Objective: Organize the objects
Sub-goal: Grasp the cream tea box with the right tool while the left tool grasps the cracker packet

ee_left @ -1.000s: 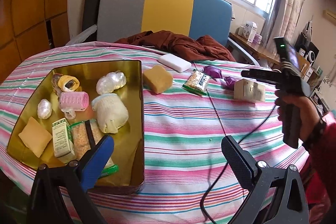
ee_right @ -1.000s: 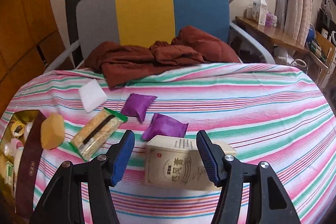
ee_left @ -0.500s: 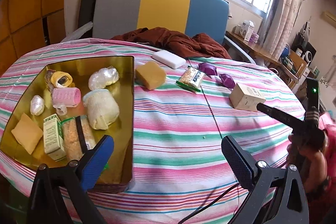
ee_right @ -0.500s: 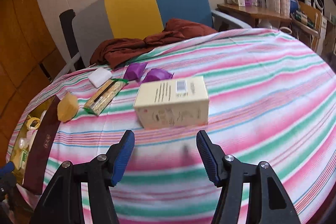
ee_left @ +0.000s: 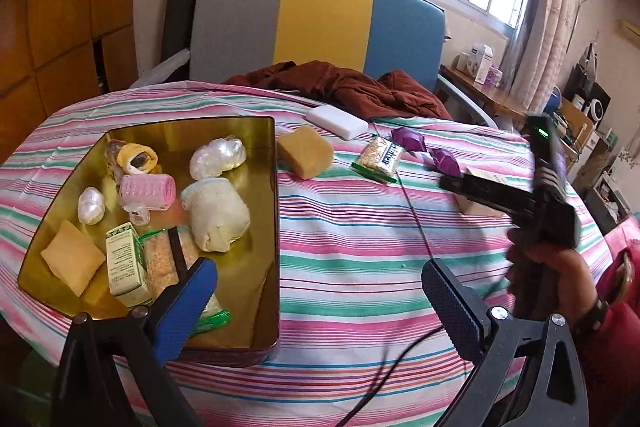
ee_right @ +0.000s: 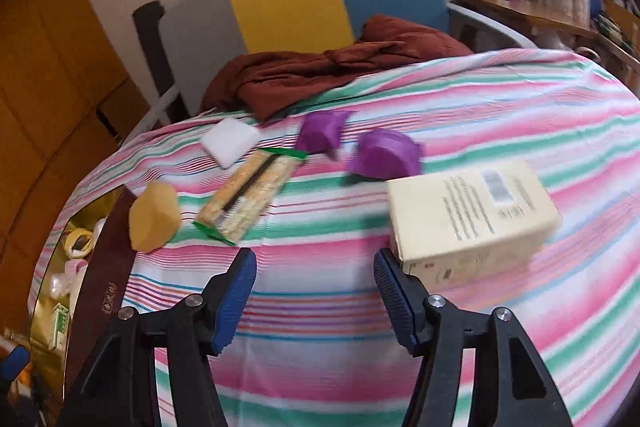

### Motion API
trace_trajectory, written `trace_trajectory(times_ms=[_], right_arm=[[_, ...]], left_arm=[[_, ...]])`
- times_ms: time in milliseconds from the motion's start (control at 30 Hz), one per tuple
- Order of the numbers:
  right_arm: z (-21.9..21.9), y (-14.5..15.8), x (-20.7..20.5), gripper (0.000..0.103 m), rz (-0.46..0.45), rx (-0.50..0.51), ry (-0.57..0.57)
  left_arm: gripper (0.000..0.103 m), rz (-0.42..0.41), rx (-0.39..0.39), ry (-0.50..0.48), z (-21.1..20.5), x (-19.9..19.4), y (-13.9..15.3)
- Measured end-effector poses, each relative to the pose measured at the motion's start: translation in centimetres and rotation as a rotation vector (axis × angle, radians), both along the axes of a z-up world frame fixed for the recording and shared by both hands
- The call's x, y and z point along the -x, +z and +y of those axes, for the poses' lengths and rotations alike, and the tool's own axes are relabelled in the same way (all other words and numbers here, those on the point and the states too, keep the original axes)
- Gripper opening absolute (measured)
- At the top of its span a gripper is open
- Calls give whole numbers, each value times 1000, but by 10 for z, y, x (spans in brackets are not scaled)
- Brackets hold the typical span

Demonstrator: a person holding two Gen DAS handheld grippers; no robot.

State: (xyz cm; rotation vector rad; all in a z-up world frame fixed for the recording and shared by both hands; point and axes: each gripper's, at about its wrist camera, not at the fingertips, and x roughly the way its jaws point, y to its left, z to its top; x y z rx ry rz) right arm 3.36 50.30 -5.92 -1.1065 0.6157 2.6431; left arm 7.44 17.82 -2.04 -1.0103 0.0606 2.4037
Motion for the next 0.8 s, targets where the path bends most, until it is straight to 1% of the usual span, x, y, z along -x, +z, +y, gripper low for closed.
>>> trace_trajectory(times_ms=[100, 200, 267, 300, 333, 367, 400, 467, 533, 600, 700, 733, 767, 800], right_arm=[[27, 2, -40, 62, 5, 3, -98], [61, 1, -78, 62, -35, -38, -263], [78, 3, -93, 62, -36, -30, -334], [83, 5, -97, 64, -27, -25, -350], [87, 7, -97, 67, -15, -18, -358], [89, 10, -95, 74, 0, -13, -363], [91, 12, -91, 78, 13, -18, -365], [90, 14, -81, 78, 19, -51, -371], [89, 13, -67, 78, 19, -51, -360], [85, 8, -55, 78, 1, -53, -351], [77, -4, -42, 78, -45, -115, -357], [76, -7, -39, 77, -55, -136, -360], [76, -10, -35, 72, -65, -158, -361], [79, -13, -33, 62, -75, -170, -360]], left_arm=[[103, -20, -27, 2, 1, 2, -3], [103, -19, -82, -15, 1, -1, -1], [103, -18, -92, -22, 4, -2, 0], [103, -17, -90, -24, 6, -2, 0], [103, -16, -87, -26, 8, -3, 0], [103, -18, -81, -30, 10, -3, 0], [103, -20, -74, -34, 12, -3, 0], [103, -10, -62, -41, 14, -5, 1], [103, 0, -35, -42, 15, -6, 1], [103, 2, -18, -40, 17, -5, 0], [103, -12, -1, -55, 24, -2, -2], [103, -8, 1, -59, 26, -1, -1], [103, -4, 5, -69, 31, 0, 0], [103, 1, 13, -85, 37, 3, 3]])
